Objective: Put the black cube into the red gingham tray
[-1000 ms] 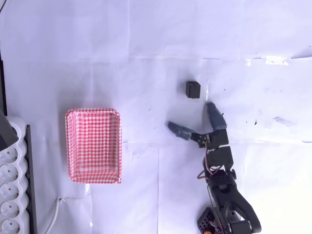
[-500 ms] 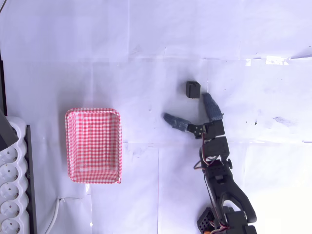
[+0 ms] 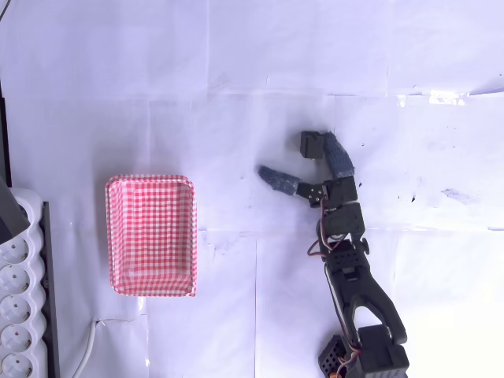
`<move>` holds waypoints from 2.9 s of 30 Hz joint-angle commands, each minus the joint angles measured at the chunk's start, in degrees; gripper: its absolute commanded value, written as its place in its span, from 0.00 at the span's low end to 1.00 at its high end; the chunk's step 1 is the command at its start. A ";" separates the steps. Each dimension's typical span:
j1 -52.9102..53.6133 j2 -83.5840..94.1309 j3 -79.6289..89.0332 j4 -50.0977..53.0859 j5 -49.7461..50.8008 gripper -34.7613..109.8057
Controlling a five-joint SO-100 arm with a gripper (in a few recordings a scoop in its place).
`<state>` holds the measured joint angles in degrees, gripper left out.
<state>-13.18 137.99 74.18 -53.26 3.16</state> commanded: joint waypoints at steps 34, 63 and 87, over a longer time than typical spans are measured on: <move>-0.26 5.54 9.32 -1.85 -2.02 0.36; -12.57 -28.04 50.63 120.41 -21.01 0.24; -44.03 2.02 101.34 136.76 -32.34 0.24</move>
<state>-55.55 138.43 167.87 87.45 -29.18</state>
